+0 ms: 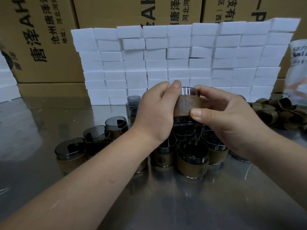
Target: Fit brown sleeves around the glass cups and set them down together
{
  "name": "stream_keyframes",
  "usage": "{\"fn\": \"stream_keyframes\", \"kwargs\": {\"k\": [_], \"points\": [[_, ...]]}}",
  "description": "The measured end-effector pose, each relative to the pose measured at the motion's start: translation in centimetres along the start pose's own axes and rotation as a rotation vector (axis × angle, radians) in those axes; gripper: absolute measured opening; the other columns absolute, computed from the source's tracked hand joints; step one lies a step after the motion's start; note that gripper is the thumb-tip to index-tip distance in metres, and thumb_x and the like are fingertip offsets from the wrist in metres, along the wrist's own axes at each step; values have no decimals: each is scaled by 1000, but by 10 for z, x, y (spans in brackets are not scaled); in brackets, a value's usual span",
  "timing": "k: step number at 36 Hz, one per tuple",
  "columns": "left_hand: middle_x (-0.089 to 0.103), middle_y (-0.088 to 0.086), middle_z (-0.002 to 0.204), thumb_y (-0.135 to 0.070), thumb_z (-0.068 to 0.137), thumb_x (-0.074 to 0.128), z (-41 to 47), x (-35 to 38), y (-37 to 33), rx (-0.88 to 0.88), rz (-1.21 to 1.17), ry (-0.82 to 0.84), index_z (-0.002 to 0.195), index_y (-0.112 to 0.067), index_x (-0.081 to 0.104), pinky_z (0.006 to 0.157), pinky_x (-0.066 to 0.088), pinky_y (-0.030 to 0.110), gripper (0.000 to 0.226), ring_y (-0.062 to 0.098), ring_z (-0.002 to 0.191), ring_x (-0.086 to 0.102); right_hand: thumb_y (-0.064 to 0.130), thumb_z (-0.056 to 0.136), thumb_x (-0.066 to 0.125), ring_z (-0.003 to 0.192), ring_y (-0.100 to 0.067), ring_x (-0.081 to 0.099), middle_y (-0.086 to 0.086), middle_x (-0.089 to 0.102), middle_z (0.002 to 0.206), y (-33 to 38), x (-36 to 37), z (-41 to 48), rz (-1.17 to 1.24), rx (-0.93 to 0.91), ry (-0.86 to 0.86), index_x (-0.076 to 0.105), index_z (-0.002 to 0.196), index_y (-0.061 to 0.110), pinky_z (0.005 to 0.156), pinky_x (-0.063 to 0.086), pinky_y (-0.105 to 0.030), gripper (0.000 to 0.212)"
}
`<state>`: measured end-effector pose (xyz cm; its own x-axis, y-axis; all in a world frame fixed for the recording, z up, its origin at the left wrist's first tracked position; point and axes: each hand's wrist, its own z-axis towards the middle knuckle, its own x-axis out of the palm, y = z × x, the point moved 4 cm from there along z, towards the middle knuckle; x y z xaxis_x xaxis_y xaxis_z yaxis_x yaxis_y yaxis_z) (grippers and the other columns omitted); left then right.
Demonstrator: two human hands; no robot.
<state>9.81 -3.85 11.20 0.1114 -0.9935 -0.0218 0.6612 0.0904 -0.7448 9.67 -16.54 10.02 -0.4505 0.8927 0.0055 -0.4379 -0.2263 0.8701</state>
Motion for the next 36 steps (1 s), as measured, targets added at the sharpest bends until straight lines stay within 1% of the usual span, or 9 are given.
{"fn": "stream_keyframes", "kwargs": {"k": [8,12,16,19,22,26,29,32,36], "points": [[55,-3,64,-55,83,23,10,-4,-4,-73,-25,200,67,-22,54,61,45,26,48,13,62,54,26,47,78,85,-17,69,2,73,93,15,-14,7,-89,-73,-57,69,93,24,77,54,-28,47],[67,-5,95,-46,80,44,16,-9,-14,9,201,245,83,-33,64,91,48,28,24,8,95,63,33,37,90,85,-17,70,5,72,96,18,-19,8,-178,-104,-70,72,87,34,76,54,-30,54],[65,-17,91,-37,78,66,19,-13,-15,-60,307,340,89,-36,62,72,49,16,12,1,82,63,19,54,78,79,-11,71,10,70,97,15,-21,8,-267,-106,-131,69,82,37,70,55,-24,34],[64,-22,83,-29,83,67,21,-19,-17,-99,401,415,93,-32,63,59,45,10,11,-6,66,59,26,52,79,81,-9,70,15,69,100,12,-21,6,-364,-91,-141,67,87,42,77,55,-31,41],[61,-29,62,-31,80,68,21,-25,-19,-110,473,432,85,-29,65,53,37,2,6,-9,55,54,27,50,87,80,-6,70,20,71,94,10,-18,5,-429,-91,-126,66,93,45,75,57,-24,51],[62,-23,63,-38,74,71,26,-34,-22,-65,619,322,80,-30,65,47,34,4,11,-10,53,52,16,68,76,98,-1,66,19,68,105,9,-17,4,-392,-120,-139,57,106,46,84,52,-17,52],[58,-15,78,-41,75,72,35,-47,-13,-69,777,123,75,-30,62,46,35,17,15,-1,57,52,23,73,73,105,4,61,22,60,118,15,-23,4,-487,-140,-214,55,105,50,88,50,-17,46],[51,-12,83,-43,76,71,42,-65,2,-113,940,-68,64,-28,58,45,28,18,24,0,59,47,25,78,70,97,6,63,21,66,109,18,-31,4,-501,-130,-273,61,100,45,82,46,-19,31],[56,8,82,-38,83,67,48,-86,29,-185,1078,-144,60,-15,56,43,24,23,34,8,51,43,22,80,68,91,4,65,18,71,97,14,-34,6,-492,-96,-300,66,91,37,86,47,-24,18]]}}
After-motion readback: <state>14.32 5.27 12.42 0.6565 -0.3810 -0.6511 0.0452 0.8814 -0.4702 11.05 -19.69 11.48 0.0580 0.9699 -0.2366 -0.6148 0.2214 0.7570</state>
